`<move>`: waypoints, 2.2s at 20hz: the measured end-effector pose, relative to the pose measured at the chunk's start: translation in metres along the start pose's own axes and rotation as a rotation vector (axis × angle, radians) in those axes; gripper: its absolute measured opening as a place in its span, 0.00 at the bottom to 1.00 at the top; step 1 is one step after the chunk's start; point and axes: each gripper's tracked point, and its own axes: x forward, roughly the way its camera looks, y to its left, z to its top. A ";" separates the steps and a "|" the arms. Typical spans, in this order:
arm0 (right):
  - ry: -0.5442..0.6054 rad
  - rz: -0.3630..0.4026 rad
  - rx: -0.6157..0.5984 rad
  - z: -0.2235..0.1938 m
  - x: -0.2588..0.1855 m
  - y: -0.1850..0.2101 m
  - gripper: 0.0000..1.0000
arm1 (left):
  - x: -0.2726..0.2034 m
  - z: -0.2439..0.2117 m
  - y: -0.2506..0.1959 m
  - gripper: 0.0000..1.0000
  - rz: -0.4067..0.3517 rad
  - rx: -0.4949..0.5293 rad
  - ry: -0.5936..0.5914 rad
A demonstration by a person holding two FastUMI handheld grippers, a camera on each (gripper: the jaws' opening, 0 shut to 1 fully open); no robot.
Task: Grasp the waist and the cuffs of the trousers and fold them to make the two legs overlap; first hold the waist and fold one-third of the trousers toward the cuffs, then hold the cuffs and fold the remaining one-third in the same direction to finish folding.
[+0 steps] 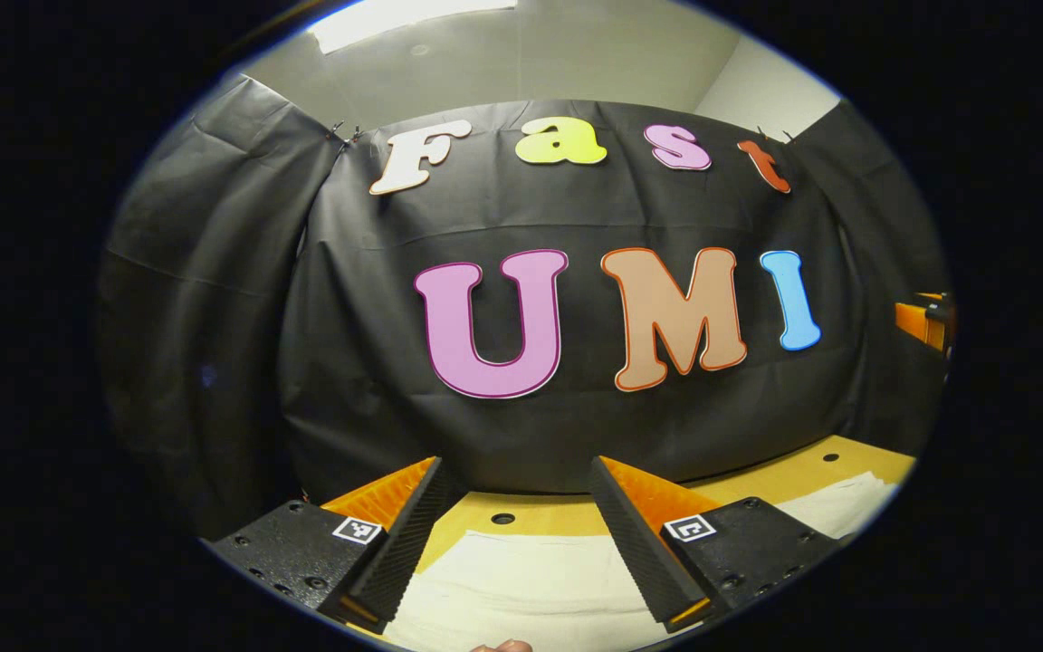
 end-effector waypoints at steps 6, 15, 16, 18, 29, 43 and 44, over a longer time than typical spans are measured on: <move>0.014 0.022 0.017 -0.011 0.000 0.017 0.96 | -0.020 -0.039 0.021 0.99 -0.048 0.174 0.071; 0.049 -0.010 0.015 -0.032 -0.004 0.004 0.98 | -0.083 -0.198 0.024 0.96 -0.359 0.625 0.385; 0.058 -0.013 0.019 -0.035 -0.005 0.001 0.96 | -0.093 -0.216 0.023 0.96 -0.402 0.673 0.417; 0.074 -0.020 0.021 -0.040 -0.005 -0.004 0.97 | -0.112 -0.246 0.024 0.96 -0.485 0.752 0.470; 0.109 -0.081 0.011 -0.057 -0.009 -0.039 0.97 | -0.135 -0.319 0.027 0.96 -0.793 1.053 0.714; 0.096 -0.185 -0.070 -0.042 -0.020 -0.108 0.98 | -0.083 -0.341 0.013 0.72 -0.870 1.286 0.697; 0.096 -0.180 -0.091 -0.041 -0.020 -0.110 0.96 | -0.084 -0.348 0.013 0.65 -0.883 1.284 0.727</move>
